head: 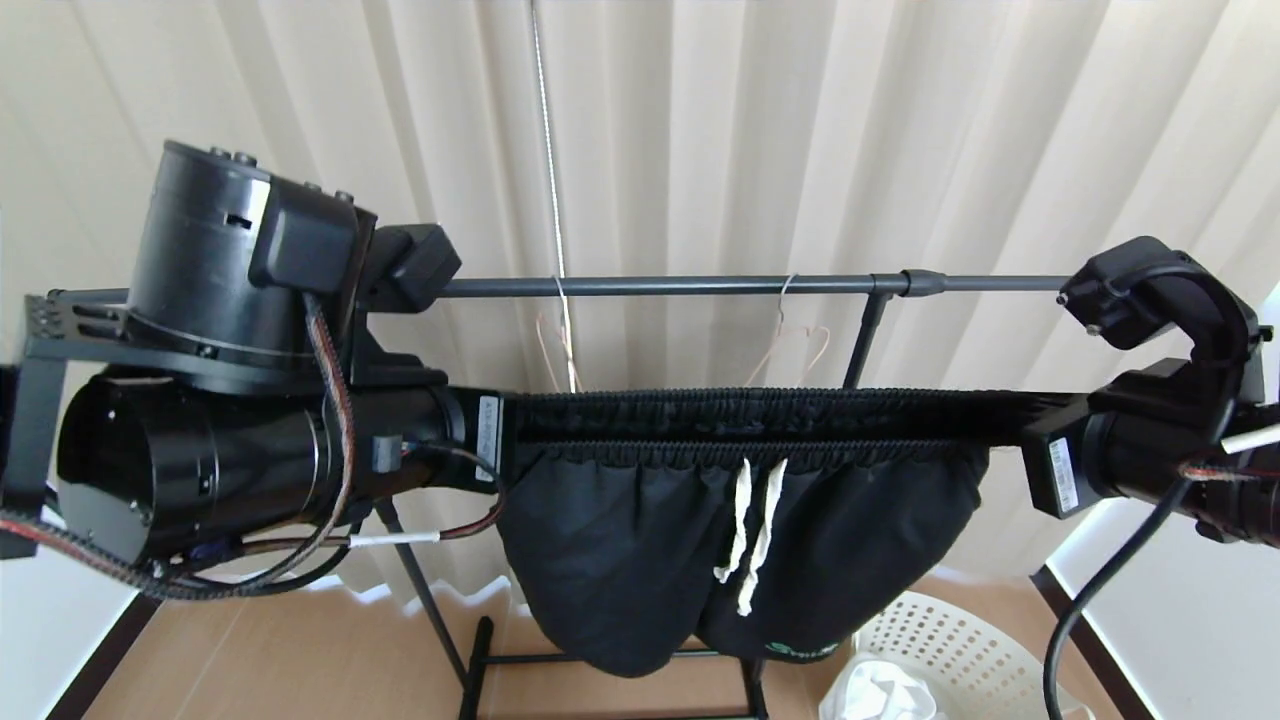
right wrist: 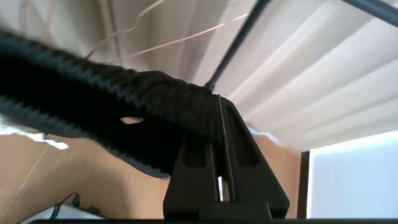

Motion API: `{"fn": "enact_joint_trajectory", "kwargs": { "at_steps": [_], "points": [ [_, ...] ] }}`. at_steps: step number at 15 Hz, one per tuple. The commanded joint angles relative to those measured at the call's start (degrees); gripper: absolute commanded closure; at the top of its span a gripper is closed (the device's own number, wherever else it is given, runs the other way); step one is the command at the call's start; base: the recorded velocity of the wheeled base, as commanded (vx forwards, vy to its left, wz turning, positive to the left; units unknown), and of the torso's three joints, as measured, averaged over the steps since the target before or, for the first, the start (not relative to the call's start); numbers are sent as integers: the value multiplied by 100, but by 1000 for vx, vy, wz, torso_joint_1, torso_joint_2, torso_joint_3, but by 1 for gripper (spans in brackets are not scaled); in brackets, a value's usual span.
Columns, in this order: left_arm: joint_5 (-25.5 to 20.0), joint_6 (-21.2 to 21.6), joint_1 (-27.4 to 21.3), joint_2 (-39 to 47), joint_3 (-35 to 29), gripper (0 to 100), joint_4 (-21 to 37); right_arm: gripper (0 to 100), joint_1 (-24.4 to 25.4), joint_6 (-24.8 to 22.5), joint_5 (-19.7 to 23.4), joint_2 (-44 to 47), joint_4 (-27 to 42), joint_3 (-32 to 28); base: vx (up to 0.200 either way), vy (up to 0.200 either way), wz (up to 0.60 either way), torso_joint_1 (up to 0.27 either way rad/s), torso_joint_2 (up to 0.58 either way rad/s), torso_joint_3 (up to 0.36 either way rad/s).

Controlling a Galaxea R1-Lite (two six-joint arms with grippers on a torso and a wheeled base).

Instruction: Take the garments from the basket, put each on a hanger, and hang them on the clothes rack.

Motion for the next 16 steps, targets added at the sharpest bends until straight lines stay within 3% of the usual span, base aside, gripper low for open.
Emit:
{"fn": "enact_joint_trajectory", "kwargs": {
  "at_steps": [1,3,6,8,11,13,16],
  "points": [
    [-133,20,-3,488,-572,100,-7,100,409,1,8,-395,62,273,0,0,0,0,0,0],
    [-133,20,-3,1076,-1284,100,-16,100,1112,45,8,-808,353,633,0,0,0,0,0,0],
    [-150,-24,32,1577,-1899,100,-24,100,1622,300,25,-1063,353,914,0,0,0,0,0,0],
    [-159,-24,129,1973,-2496,100,-24,100,2026,537,315,-1010,344,949,0,0,0,0,0,0],
    [-265,-59,190,2254,-2962,100,-24,100,2448,704,368,-694,229,853,0,0,0,0,0,0],
    [-686,-190,243,2404,-3331,100,-7,100,2896,1056,351,-184,1,633,0,0,0,0,0,0],
    [-766,-278,304,2535,-3472,100,-16,100,3327,1557,333,554,-43,-9,0,0,0,0,0,0]
  ]
}}
